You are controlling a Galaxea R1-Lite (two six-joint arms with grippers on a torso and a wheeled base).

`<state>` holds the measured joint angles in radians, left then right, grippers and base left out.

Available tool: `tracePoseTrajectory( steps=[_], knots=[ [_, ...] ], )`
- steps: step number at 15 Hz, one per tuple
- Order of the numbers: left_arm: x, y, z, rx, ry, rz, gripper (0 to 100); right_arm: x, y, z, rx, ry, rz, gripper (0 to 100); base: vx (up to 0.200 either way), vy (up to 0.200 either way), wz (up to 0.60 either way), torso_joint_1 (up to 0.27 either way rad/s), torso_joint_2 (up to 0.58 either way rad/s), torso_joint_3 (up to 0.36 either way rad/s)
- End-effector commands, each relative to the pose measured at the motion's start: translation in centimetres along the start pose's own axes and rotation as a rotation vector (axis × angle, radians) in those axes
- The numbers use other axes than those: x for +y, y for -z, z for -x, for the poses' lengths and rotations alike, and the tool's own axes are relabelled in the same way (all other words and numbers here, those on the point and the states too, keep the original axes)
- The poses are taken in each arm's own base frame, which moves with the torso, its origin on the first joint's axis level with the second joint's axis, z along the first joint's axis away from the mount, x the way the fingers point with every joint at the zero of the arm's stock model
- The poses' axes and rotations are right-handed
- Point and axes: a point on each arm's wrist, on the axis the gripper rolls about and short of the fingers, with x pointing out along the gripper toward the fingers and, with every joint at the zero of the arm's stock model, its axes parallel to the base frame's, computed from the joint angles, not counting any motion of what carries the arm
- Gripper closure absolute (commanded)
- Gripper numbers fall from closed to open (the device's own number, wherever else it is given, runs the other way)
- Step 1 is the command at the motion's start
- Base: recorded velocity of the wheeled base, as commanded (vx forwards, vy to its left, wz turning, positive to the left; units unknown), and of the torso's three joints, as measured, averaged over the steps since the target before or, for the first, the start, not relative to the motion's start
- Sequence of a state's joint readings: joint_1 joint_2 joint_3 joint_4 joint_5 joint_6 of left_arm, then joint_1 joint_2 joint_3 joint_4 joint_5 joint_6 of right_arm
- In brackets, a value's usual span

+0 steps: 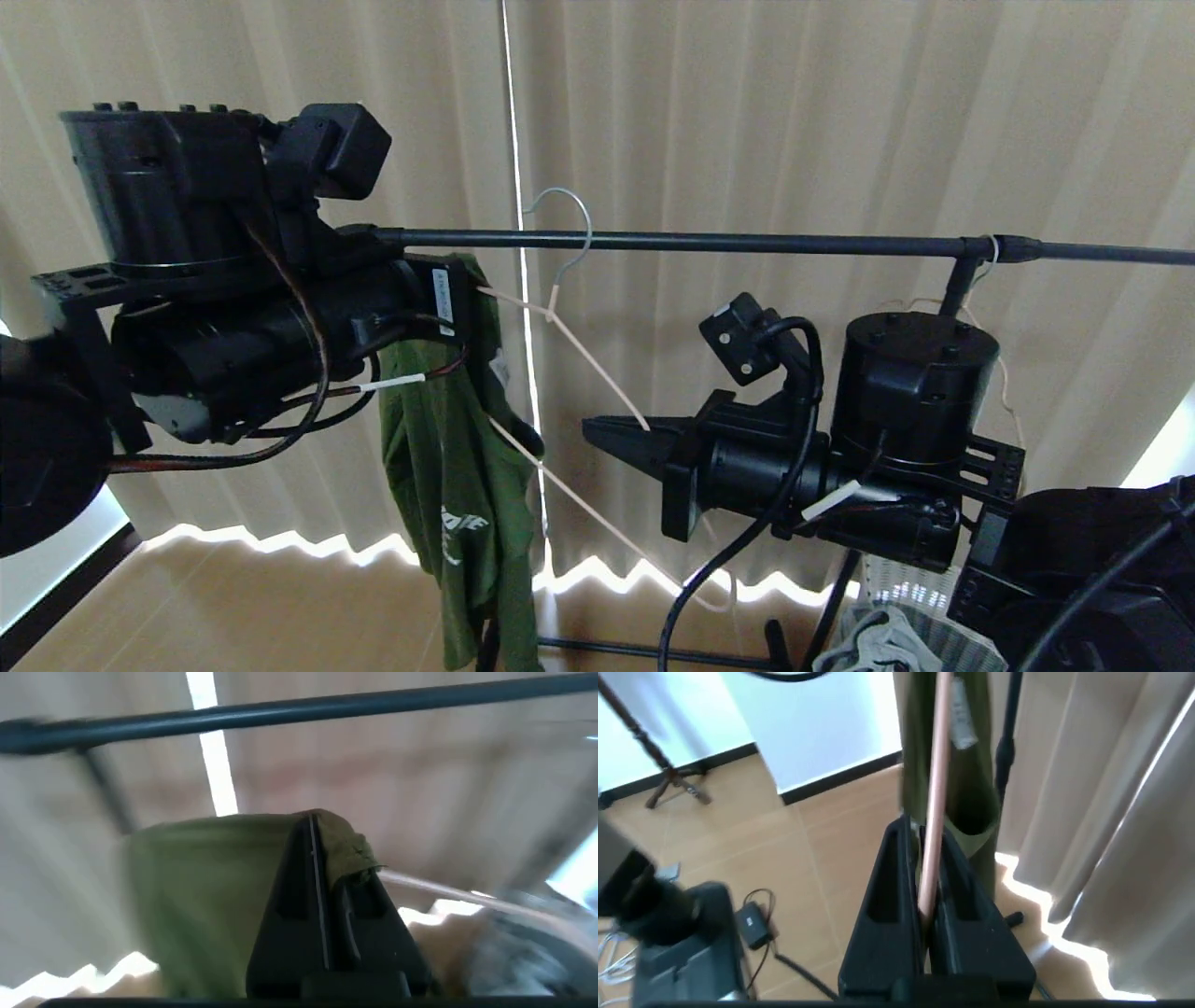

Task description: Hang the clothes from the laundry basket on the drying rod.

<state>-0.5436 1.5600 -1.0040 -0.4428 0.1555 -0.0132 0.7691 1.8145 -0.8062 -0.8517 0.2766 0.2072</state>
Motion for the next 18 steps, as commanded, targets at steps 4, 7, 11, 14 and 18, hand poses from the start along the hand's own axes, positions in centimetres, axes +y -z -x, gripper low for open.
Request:
tracePoseTrajectory(
  steps=[4, 7, 11, 14, 18],
  knots=[
    [-0.1, -0.1, 2.1, -0.015, 0.190, -0.008, 100, -0.9, -0.5, 0.2, -0.022, 0.039, -0.001, 100, 0.000, 0.000, 0.00, 0.000, 0.00, 0.000],
    [0.0, 1.0, 2.0, 0.025, 0.185, -0.009, 100, -1.3, -1.5, 1.0, -0.055, 0.058, 0.006, 100, 0.000, 0.000, 0.00, 0.000, 0.00, 0.000],
    [-0.1, 1.2, 3.0, 0.024, 0.273, -0.013, 100, -0.9, -2.5, 1.9, -0.083, 0.062, 0.016, 100, 0.000, 0.000, 0.00, 0.000, 0.00, 0.000],
    [-0.2, 1.1, 3.9, 0.013, 0.388, -0.022, 100, -1.2, -2.8, 2.3, -0.078, 0.088, 0.011, 100, 0.000, 0.000, 0.00, 0.000, 0.00, 0.000],
    [-0.2, 3.1, 3.9, 0.061, 0.395, -0.121, 100, -0.2, -4.2, 4.8, -0.065, 0.103, 0.005, 100, 0.000, 0.000, 0.00, 0.000, 0.00, 0.000]
  ],
)
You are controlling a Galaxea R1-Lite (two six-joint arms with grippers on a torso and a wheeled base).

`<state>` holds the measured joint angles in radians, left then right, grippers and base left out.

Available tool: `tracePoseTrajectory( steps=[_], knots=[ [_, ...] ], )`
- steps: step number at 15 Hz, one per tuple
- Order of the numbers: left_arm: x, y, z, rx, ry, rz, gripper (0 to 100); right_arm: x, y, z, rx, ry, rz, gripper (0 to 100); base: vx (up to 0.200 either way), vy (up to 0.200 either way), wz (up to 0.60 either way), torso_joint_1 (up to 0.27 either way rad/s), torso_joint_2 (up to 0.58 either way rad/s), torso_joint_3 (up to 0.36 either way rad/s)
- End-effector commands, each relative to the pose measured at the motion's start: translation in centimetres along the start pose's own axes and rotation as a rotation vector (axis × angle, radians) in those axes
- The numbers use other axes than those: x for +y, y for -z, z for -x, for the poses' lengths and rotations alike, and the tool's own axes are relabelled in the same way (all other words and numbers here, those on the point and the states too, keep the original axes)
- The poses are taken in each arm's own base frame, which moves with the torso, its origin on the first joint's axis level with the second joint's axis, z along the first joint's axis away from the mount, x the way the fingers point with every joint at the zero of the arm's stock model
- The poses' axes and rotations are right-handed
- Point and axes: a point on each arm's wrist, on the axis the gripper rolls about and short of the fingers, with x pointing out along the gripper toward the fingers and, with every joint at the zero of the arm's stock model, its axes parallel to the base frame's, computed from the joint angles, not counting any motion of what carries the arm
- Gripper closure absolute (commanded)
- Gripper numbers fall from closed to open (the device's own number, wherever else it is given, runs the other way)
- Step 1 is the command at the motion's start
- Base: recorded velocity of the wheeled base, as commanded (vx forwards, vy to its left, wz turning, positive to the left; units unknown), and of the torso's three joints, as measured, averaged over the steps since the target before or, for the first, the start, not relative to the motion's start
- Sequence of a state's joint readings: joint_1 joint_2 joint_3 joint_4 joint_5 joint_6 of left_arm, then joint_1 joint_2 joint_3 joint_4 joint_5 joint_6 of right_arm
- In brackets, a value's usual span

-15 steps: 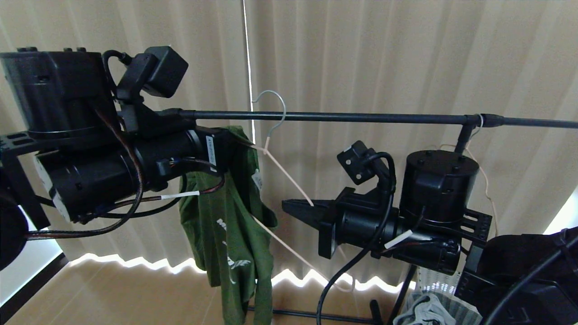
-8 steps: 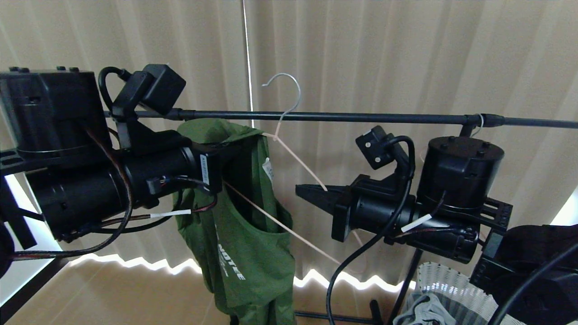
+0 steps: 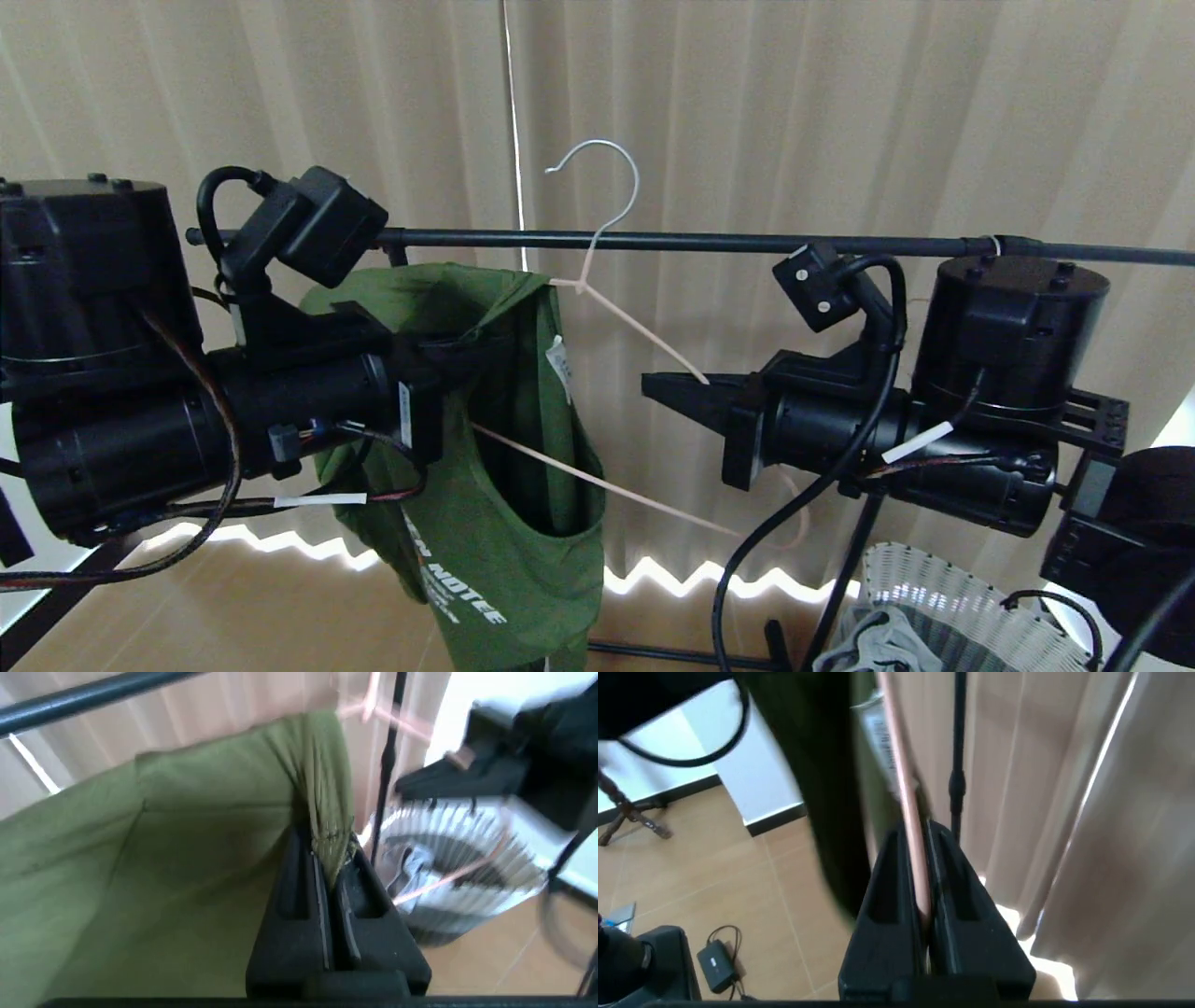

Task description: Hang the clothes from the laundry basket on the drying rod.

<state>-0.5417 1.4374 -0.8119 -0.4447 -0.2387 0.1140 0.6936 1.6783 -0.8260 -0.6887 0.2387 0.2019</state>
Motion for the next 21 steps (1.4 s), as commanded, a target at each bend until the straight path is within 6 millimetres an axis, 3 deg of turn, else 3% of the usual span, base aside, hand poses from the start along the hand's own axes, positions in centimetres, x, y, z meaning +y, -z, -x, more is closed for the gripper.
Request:
tracePoseTrajectory(
  steps=[1, 9, 10, 17, 21],
  knots=[
    [-0.1, 1.0, 0.0, 0.034, 0.005, -0.021, 100, 0.8, -1.5, 2.2, -0.033, 0.001, 0.009, 100, 0.000, 0.000, 0.00, 0.000, 0.00, 0.000],
    [-0.6, 1.4, -0.9, 0.054, 0.033, -0.060, 100, 1.0, -1.7, 2.3, -0.044, 0.011, 0.011, 100, 0.000, 0.000, 0.00, 0.000, 0.00, 0.000],
    [-0.6, 1.2, -0.8, 0.048, 0.032, -0.063, 0, 1.1, -1.8, 2.4, -0.048, 0.012, 0.012, 100, 0.000, 0.000, 0.00, 0.000, 0.00, 0.000],
    [-0.8, 0.5, 1.1, -0.015, 0.019, -0.077, 0, -0.2, -2.3, 3.5, -0.073, 0.097, 0.008, 100, 0.000, 0.000, 0.00, 0.000, 0.00, 0.000],
    [-1.0, 1.7, 1.5, -0.072, 0.011, -0.091, 0, -1.1, -3.1, 5.2, -0.069, 0.157, 0.001, 100, 0.000, 0.000, 0.00, 0.000, 0.00, 0.000]
  ],
)
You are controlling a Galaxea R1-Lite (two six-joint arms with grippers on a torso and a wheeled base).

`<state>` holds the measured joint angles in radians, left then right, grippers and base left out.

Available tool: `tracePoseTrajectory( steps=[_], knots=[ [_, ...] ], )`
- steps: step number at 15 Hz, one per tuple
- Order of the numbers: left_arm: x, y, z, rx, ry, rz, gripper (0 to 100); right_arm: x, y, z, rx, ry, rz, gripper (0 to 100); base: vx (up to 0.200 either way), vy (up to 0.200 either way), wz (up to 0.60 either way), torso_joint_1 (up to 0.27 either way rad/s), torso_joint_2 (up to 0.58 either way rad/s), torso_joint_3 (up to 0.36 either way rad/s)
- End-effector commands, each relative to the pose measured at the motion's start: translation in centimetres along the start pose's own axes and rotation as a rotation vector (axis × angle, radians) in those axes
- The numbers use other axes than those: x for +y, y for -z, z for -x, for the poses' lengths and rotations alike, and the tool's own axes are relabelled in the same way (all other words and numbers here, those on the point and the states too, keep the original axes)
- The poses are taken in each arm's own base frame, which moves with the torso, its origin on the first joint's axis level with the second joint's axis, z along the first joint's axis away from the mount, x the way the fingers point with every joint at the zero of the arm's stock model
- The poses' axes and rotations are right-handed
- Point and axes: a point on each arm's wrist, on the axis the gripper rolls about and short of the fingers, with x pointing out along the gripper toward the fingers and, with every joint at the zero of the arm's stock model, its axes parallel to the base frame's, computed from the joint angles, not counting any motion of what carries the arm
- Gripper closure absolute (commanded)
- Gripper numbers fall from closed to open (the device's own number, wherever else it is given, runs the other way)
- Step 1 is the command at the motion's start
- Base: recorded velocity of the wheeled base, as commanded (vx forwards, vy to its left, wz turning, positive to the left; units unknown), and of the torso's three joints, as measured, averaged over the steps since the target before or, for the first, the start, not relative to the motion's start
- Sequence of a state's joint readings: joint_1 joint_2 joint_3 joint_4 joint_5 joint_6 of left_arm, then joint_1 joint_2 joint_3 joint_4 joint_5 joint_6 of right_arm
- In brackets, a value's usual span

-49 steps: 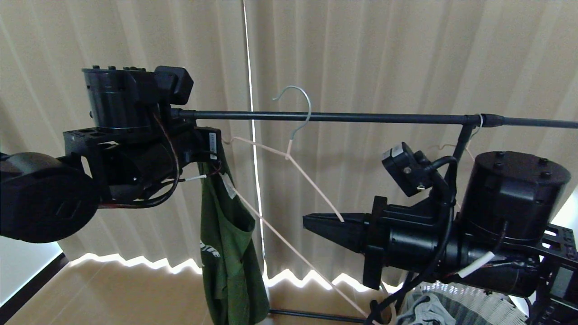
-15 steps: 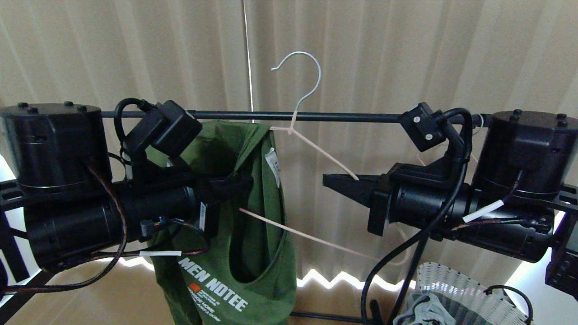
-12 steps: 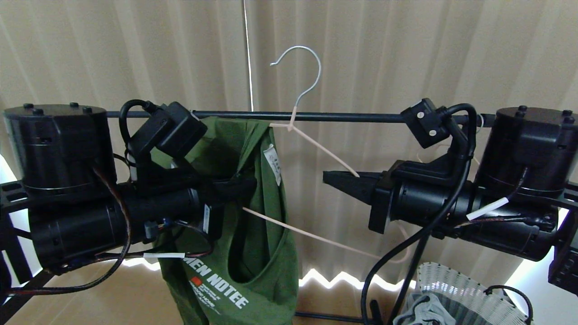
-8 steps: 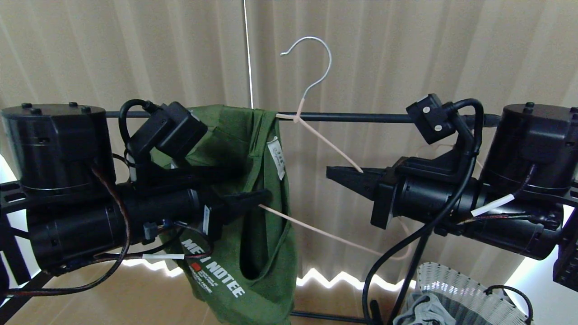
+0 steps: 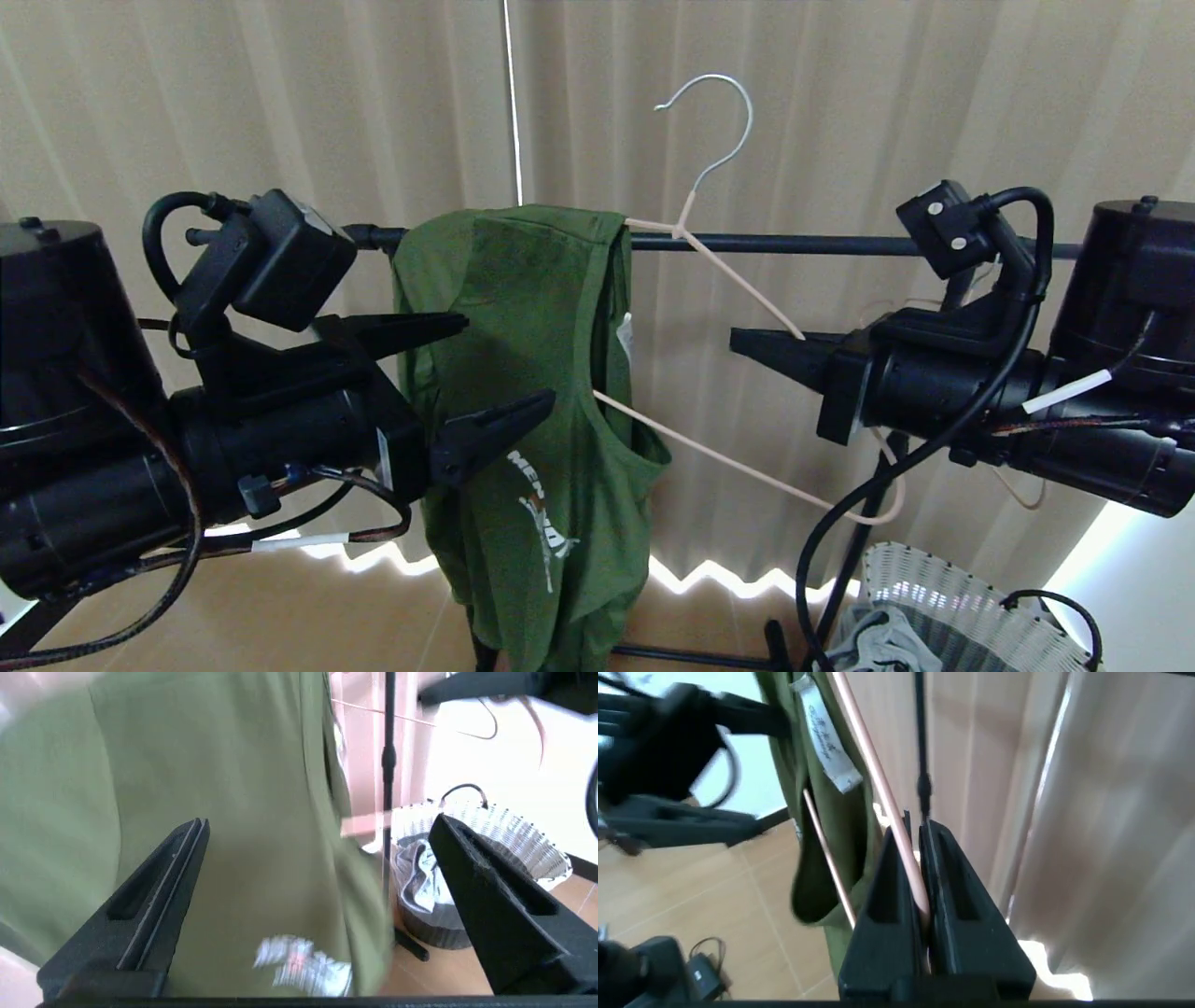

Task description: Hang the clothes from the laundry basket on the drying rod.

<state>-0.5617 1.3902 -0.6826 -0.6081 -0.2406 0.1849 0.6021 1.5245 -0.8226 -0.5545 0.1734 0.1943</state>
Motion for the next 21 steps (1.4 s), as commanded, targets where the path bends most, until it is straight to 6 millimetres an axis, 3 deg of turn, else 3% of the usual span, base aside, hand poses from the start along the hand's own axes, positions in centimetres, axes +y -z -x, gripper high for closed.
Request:
tracePoseTrajectory(
  steps=[1, 6, 8, 11, 17, 21],
  knots=[
    [-0.2, 0.6, 0.3, 0.005, 0.001, -0.001, 0, -0.4, -0.7, 0.9, -0.027, 0.022, 0.003, 100, 0.000, 0.000, 0.00, 0.000, 0.00, 0.000],
    [1.0, 0.3, 1.6, -0.013, -0.070, -0.128, 0, -0.5, -1.4, 4.1, 0.019, 0.066, 0.034, 100, 0.000, 0.000, 0.00, 0.000, 0.00, 0.000],
    [1.5, -0.2, 2.3, -0.026, -0.105, -0.248, 0, -0.6, -0.9, 6.2, 0.113, 0.099, 0.086, 100, 0.000, 0.000, 0.00, 0.000, 0.00, 0.000],
    [1.7, 0.0, 1.6, -0.016, -0.071, -0.330, 0, -0.7, -0.4, 6.1, 0.141, 0.096, 0.099, 100, 0.000, 0.000, 0.00, 0.000, 0.00, 0.000],
    [3.0, 0.3, -3.4, -0.010, 0.038, -0.443, 0, -0.6, 1.4, 4.7, 0.206, 0.003, 0.133, 100, 0.000, 0.000, 0.00, 0.000, 0.00, 0.000],
    [1.8, 0.4, -4.3, -0.021, 0.094, -0.466, 0, 1.1, 1.6, 4.3, 0.204, -0.077, 0.156, 100, 0.000, 0.000, 0.00, 0.000, 0.00, 0.000]
  ],
)
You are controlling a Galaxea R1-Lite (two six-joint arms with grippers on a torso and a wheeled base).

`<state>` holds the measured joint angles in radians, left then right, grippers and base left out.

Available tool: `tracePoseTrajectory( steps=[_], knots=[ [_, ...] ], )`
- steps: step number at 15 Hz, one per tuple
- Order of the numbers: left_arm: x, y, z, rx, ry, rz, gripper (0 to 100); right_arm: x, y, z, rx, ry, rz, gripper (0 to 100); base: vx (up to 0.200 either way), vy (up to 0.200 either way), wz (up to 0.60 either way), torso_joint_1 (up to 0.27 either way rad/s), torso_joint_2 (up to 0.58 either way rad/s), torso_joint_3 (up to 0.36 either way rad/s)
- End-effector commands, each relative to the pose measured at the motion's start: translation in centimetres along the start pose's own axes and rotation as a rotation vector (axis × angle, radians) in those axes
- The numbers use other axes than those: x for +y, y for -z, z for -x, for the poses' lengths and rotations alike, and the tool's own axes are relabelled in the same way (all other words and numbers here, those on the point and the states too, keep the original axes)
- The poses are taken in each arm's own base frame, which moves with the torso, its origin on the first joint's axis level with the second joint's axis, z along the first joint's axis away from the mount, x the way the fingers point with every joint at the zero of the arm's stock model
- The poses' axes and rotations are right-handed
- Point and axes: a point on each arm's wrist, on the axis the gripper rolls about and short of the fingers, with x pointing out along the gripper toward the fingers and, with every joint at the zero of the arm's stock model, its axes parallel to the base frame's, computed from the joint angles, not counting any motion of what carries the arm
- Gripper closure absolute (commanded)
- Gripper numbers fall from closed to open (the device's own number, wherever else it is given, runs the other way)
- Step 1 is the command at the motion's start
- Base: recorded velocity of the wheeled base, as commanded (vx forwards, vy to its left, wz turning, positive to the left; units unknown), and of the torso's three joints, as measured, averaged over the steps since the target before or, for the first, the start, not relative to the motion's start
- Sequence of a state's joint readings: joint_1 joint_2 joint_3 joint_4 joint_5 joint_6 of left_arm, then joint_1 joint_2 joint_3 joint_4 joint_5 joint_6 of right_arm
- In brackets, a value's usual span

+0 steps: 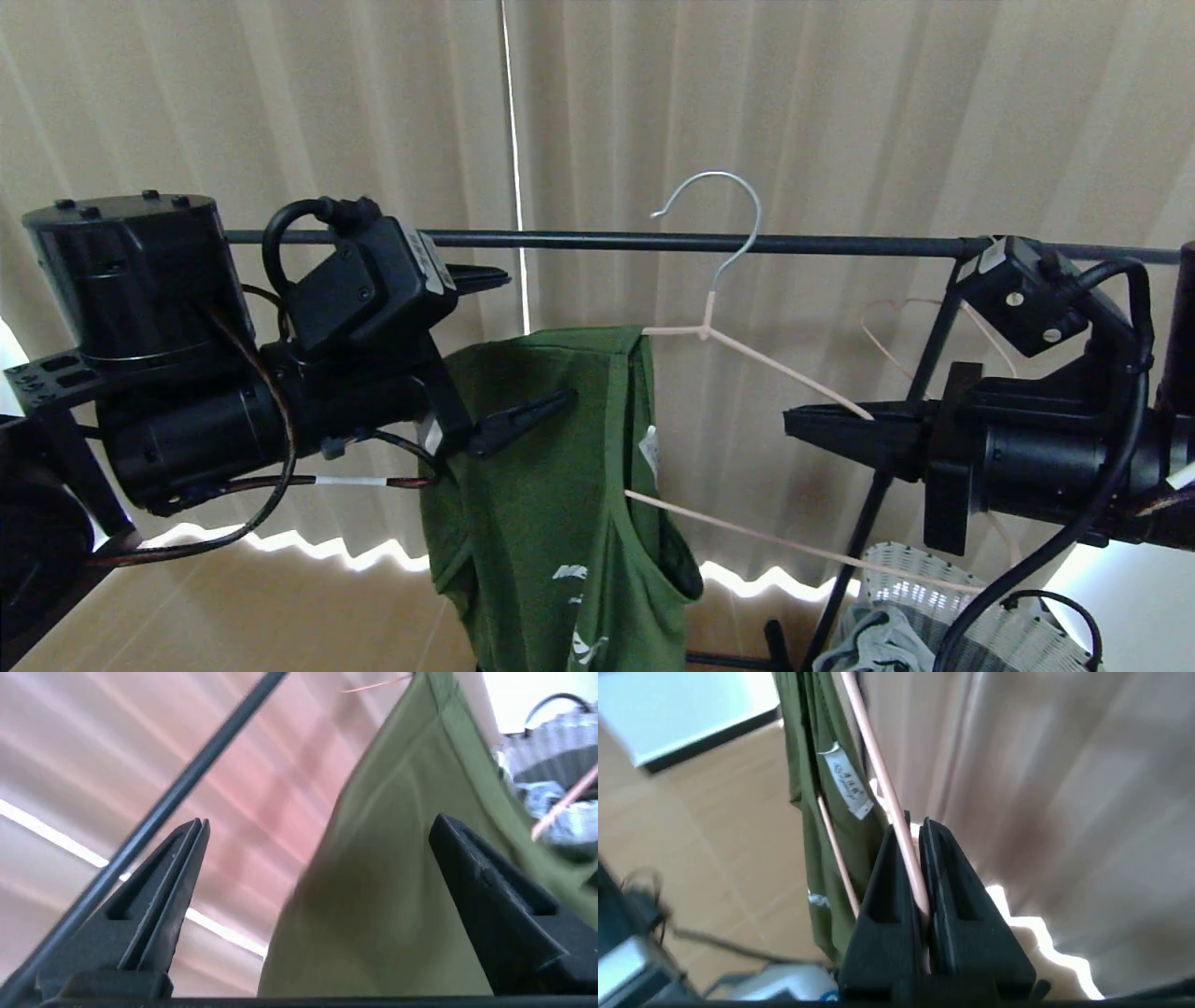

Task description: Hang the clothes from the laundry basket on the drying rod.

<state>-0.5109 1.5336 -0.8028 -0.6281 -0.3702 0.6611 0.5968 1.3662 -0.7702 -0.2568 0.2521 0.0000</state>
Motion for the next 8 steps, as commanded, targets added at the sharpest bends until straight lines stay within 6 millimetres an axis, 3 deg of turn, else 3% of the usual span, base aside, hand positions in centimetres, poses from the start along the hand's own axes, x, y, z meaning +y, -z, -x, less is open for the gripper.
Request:
tracePoseTrajectory(
  steps=[1, 8],
  knots=[
    [-0.37, 0.17, -1.05, 0.000, 0.024, 0.003, 0, 0.78, 0.28, -0.38, 0.015, -0.037, 0.008, 100, 0.000, 0.000, 0.00, 0.000, 0.00, 0.000],
    [-0.10, 0.40, -1.36, 0.006, 0.016, 0.000, 0, 1.73, 0.42, -0.34, 0.019, -0.076, 0.022, 100, 0.000, 0.000, 0.00, 0.000, 0.00, 0.000]
  ],
)
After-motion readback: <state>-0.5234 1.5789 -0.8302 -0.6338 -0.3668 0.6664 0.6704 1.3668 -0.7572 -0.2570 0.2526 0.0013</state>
